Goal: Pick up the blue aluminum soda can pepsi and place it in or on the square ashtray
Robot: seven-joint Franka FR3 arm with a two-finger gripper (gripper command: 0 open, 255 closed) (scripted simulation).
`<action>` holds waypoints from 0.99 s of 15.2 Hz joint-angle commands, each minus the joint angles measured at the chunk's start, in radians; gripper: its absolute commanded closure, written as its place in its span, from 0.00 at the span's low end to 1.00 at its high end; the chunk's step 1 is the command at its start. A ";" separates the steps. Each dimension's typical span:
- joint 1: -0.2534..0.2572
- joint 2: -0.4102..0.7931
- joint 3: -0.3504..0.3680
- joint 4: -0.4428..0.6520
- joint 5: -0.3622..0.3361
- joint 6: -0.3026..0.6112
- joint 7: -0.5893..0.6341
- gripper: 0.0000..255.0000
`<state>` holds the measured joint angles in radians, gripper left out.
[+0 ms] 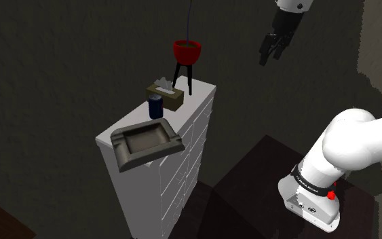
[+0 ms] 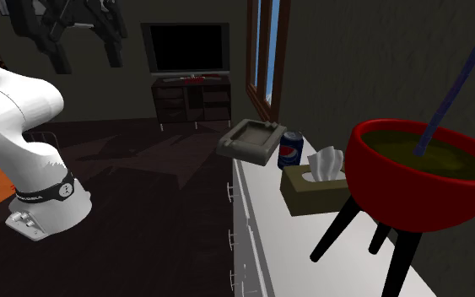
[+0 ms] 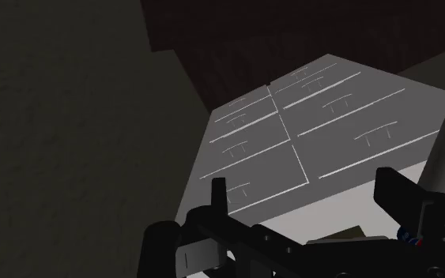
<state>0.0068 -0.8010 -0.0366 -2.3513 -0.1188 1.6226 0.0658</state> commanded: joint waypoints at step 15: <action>0.069 0.438 0.115 0.122 0.087 0.281 0.142 0.00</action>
<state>0.0724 -0.3968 0.0718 -2.2370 -0.0350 1.8786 0.1995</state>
